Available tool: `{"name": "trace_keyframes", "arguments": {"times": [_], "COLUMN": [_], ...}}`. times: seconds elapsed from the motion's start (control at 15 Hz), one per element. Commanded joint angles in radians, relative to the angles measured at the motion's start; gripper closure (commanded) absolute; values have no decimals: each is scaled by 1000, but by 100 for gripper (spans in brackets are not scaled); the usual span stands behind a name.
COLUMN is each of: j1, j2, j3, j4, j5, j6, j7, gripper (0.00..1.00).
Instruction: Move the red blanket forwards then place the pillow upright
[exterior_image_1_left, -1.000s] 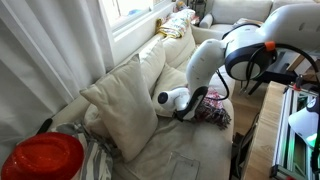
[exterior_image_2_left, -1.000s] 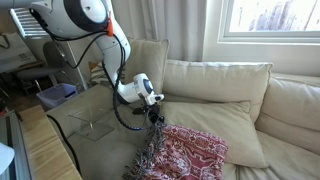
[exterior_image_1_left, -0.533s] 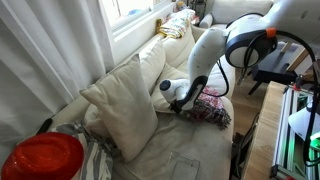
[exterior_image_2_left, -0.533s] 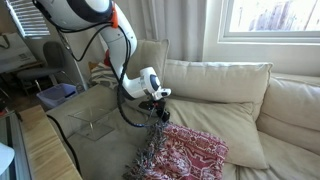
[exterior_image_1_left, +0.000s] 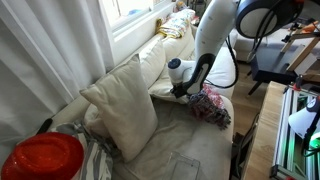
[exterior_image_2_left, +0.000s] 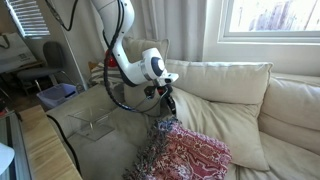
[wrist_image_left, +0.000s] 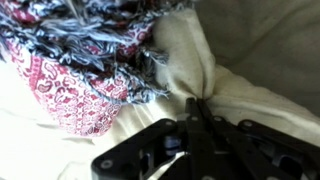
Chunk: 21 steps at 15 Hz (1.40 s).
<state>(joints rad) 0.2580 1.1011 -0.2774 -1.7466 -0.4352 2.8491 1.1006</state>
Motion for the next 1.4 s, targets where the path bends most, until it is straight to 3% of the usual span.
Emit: {"name": "trace_keyframes", "arguments": {"times": [0.0, 0.07, 0.13, 0.33, 0.47, 0.87, 1.33], "j1": [113, 164, 99, 163, 149, 98, 64], "j2": [-106, -90, -63, -74, -90, -298, -525], "j3": [-160, -210, -122, -182, -162, -173, -243], "j4": [-142, -135, -103, -124, -121, -244, -352], "j5": [97, 111, 140, 152, 167, 291, 305], "j6": [113, 99, 78, 76, 67, 63, 0], "j7": [41, 48, -35, -8, -8, -60, -75], "gripper": [99, 99, 97, 97, 99, 99, 99]}}
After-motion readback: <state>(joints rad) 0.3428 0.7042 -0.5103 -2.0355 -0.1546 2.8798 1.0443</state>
